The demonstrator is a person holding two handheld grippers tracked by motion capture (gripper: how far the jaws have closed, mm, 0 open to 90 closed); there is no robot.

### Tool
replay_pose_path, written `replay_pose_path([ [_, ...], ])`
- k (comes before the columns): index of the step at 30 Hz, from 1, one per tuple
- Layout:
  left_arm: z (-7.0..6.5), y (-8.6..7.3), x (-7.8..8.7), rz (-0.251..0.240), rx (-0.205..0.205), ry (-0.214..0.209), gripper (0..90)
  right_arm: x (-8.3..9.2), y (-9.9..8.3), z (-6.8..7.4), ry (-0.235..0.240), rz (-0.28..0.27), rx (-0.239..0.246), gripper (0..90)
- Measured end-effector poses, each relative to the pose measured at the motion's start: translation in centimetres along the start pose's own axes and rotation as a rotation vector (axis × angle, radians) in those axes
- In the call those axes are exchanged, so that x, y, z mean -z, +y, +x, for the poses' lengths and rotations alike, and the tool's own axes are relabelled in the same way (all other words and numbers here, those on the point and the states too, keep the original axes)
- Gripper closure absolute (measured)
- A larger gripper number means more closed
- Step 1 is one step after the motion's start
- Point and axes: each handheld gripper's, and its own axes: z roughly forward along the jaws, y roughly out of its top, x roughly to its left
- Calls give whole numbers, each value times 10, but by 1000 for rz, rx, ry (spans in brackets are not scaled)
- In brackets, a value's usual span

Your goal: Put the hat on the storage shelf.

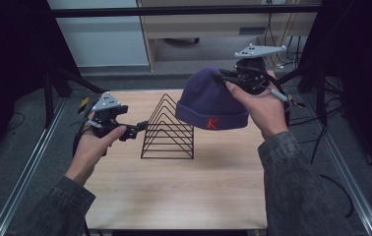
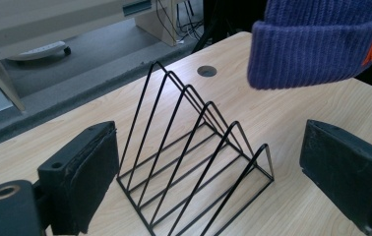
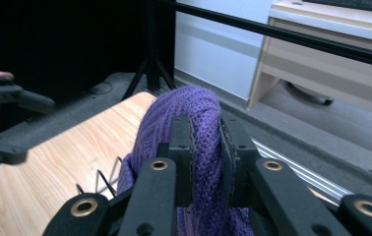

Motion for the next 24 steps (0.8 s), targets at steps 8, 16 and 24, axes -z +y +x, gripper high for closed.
replay_pose_path([
  [8, 8, 12, -6, -5, -26, -31, 85, -27, 28, 9, 53, -23, 23, 778],
  [16, 21, 25, -15, 13, -60, -32, 125, -56, 43, 26, 103, -59, 31, 778],
  [24, 29, 28, -25, 8, -33, -52, 122, -82, 42, 43, 157, -53, 28, 777],
])
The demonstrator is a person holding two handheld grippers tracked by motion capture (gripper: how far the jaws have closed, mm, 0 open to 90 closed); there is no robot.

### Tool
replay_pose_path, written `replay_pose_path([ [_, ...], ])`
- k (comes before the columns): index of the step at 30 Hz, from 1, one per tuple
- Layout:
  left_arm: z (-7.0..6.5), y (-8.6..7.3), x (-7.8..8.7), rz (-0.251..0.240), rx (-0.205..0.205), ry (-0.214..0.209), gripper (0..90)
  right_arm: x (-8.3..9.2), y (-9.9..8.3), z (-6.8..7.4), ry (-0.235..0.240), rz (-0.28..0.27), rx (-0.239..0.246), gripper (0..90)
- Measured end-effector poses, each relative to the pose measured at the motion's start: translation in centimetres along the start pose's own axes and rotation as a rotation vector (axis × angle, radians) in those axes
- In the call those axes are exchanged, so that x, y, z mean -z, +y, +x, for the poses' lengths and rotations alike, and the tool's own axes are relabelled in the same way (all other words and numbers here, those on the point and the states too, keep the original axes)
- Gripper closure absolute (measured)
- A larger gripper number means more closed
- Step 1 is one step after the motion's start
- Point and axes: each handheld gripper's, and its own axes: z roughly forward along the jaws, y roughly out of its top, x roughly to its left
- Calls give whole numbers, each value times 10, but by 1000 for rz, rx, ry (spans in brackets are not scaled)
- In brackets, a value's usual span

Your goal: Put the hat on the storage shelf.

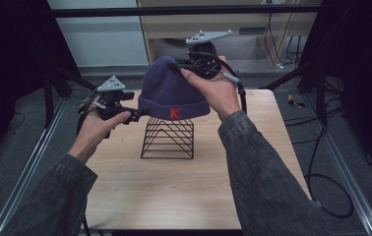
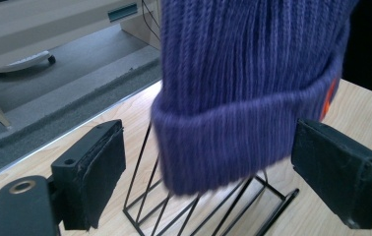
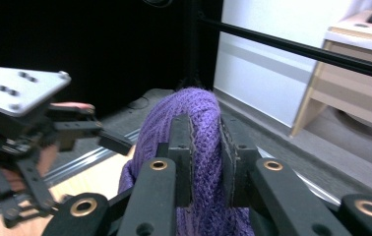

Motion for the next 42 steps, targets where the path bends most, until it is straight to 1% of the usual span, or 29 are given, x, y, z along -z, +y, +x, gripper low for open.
replay_pose_path([
  [2, 2, 0, -2, -8, 12, -4, 117, -4, 3, 4, 16, -4, 0, 777],
  [3, 4, -1, -3, -11, 17, -5, 114, -6, 6, 7, 29, -17, 1, 777],
  [4, 4, -1, -3, -11, 17, -5, 113, -6, 6, 7, 29, -17, 1, 777],
  [5, 7, -2, -5, 5, 29, 4, 111, -7, 8, 10, 41, -29, -2, 777],
  [6, 7, -2, -5, 5, 29, 4, 108, -7, 8, 10, 41, -29, -2, 777],
  [7, 10, -3, -6, 13, 42, 5, 108, -7, 9, 11, 46, -33, -4, 777],
  [8, 11, -4, -6, 11, 56, 3, 110, -9, 10, 13, 53, -29, 4, 777],
  [9, 12, -4, -6, 19, 55, -7, 110, -9, 10, 13, 53, -29, 4, 777],
  [10, 12, -4, -6, 20, 53, -24, 140, -9, 10, 13, 56, -29, 7, 777],
  [11, 10, -4, -5, 24, 42, -30, 194, -10, 9, 14, 59, -29, 7, 777],
  [12, 9, -4, -5, 27, 36, -33, 317, -10, 9, 14, 58, -27, 10, 777],
  [13, 8, -4, -5, 34, 26, -42, 317, -10, 9, 14, 58, -27, 10, 777],
  [14, 6, -3, -5, 39, 8, -31, 450, -10, 9, 14, 52, -22, 11, 777],
  [15, 3, -3, -5, 43, -5, -15, 450, -10, 9, 14, 52, -22, 11, 777],
  [17, 0, -2, -5, 47, -22, 1, 578, -11, 8, 13, 43, -16, 10, 777],
  [18, -2, -2, -4, 46, -29, 11, 600, -11, 7, 12, 38, -15, 5, 777],
  [19, -4, -1, -3, 50, -34, 31, 621, -11, 5, 9, 20, -9, 6, 776],
  [20, -5, -1, -2, 52, -28, 43, 625, -12, 4, 8, 13, -6, 5, 775],
  [21, -5, -1, -2, 52, -28, 43, 625, -12, 4, 8, 13, -6, 5, 775],
  [22, -5, 0, -1, 50, -18, 48, 625, -12, 2, 6, 8, -3, -4, 775],
  [24, -6, 1, 2, 42, -13, 49, 625, -13, -2, 2, -7, 0, -22, 775],
  [25, -7, 1, 3, 38, -12, 47, 625, -13, -5, -1, -11, 6, -38, 774],
  [29, -10, 1, 9, 31, -19, 38, 626, -12, -7, -1, -13, 11, -43, 773],
  [31, -10, -1, 12, 10, -5, 29, 627, -10, -8, -1, -12, 8, -45, 773],
  [33, -9, -4, 14, -1, 7, 20, 632, -9, -9, -1, -14, 9, -43, 773],
  [35, -9, -8, 13, 5, 11, 13, 632, -7, -10, 1, -9, 11, -43, 772],
  [37, -8, -12, 10, 22, 9, 29, 632, -8, -14, 3, -15, 23, -33, 772],
  [38, -8, -13, 9, 24, 14, 30, 632, -10, -16, 4, -19, 36, -26, 771],
  [42, -5, -19, 3, 40, 21, 25, 631, -14, -23, 4, -18, 51, -35, 771],
])
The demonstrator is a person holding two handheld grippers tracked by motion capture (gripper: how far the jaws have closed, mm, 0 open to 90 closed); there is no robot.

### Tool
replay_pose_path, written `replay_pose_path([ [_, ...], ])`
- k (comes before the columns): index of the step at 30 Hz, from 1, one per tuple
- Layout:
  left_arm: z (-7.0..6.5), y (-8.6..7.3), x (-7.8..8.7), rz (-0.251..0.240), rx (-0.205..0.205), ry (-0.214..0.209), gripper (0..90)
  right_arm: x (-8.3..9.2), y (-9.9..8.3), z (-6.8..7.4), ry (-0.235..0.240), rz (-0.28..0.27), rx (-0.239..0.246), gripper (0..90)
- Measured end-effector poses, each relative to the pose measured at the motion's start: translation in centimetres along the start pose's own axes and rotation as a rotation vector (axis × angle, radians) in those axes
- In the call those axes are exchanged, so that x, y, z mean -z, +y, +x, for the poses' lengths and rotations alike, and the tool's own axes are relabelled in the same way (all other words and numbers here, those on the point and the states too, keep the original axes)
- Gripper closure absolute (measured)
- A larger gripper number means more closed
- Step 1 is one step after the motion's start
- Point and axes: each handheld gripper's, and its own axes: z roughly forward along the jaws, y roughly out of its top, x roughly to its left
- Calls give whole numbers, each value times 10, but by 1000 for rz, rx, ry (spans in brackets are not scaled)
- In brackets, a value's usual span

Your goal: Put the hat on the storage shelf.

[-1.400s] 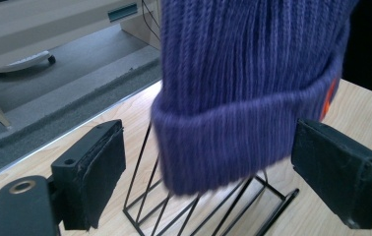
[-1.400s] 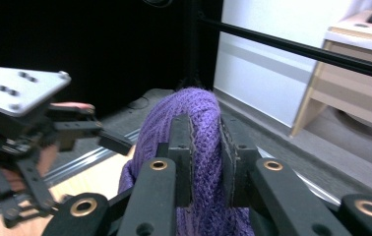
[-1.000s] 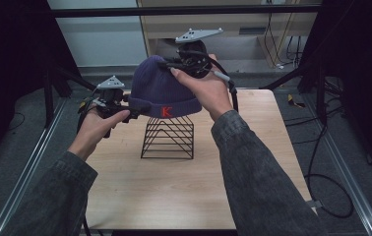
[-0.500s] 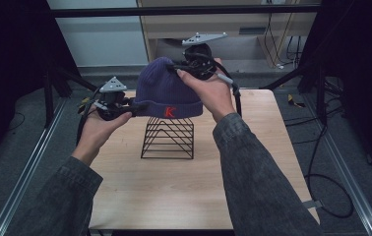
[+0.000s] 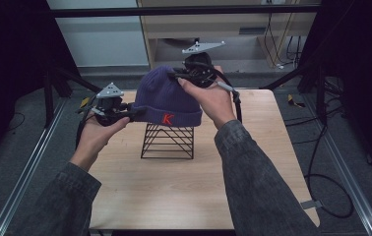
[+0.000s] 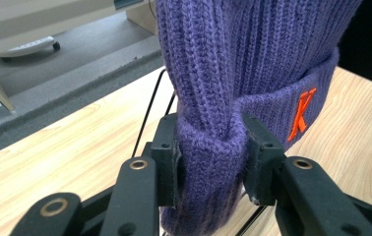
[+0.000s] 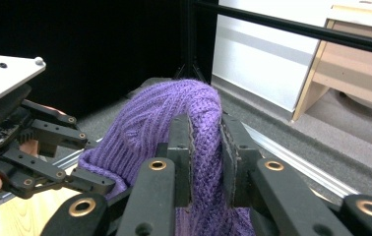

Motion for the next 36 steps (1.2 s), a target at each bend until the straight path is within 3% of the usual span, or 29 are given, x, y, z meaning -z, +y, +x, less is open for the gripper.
replay_pose_path([
  [8, -2, -12, -8, 34, 8, 1, 635, -9, -14, 3, 5, 44, 9, 767],
  [10, -5, -13, -8, 45, -5, 12, 635, -9, -17, 5, 2, 50, 6, 767],
  [16, -4, -18, -7, 48, -1, 25, 637, -6, -19, 9, -3, 57, 15, 766],
  [21, -7, -18, -6, 48, -27, 34, 640, -3, -21, 12, -15, 67, 22, 763],
  [27, -7, -26, -10, 56, -23, 30, 655, -3, -33, 12, -25, 95, 14, 762],
  [36, -2, -34, -9, 51, -23, 23, 655, -7, -36, 14, -15, 114, 19, 761],
])
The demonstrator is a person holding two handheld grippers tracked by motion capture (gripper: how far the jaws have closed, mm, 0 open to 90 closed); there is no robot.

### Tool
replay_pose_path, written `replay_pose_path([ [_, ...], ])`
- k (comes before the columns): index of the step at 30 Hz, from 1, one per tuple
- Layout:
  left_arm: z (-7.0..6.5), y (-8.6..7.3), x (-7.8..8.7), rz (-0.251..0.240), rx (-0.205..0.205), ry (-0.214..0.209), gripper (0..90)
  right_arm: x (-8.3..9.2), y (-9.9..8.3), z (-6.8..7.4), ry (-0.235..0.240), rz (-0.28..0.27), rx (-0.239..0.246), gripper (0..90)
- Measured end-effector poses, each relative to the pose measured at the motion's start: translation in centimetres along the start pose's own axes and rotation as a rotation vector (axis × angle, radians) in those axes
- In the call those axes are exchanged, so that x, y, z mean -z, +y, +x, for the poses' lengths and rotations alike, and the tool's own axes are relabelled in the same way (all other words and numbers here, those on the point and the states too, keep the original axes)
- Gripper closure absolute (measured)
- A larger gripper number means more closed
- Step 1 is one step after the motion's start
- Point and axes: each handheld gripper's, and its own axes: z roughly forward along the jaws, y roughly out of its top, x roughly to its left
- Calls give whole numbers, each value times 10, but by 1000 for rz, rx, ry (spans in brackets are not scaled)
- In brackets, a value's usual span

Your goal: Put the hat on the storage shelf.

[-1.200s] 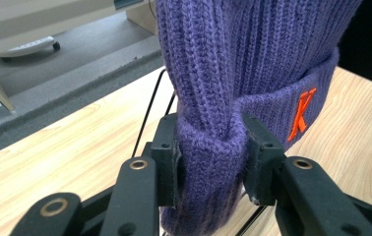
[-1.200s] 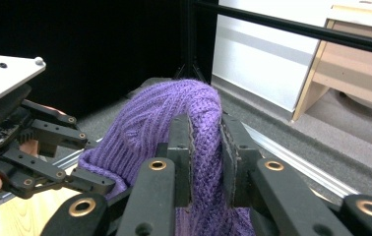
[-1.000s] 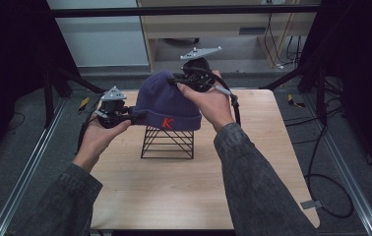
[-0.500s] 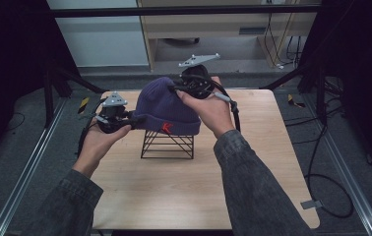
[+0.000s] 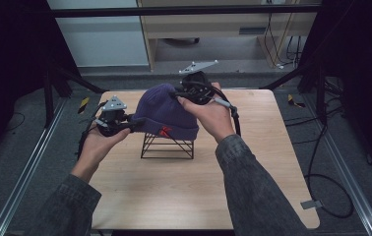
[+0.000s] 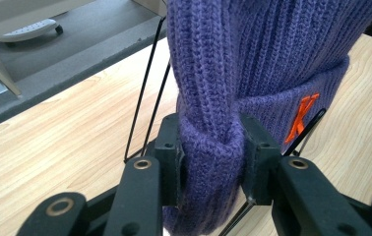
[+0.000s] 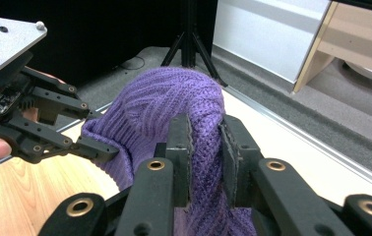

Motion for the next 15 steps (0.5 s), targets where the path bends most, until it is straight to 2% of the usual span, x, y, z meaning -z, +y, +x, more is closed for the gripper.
replay_pose_path([
  [3, 1, -7, -3, -2, 15, -7, 654, -2, -2, 2, -3, 17, 6, 761],
  [7, 1, -12, -6, 8, 8, -3, 653, -6, -6, 4, -3, 41, 11, 761],
  [15, 1, -18, -11, 9, 22, -14, 642, -10, -11, 5, 1, 52, 9, 764],
])
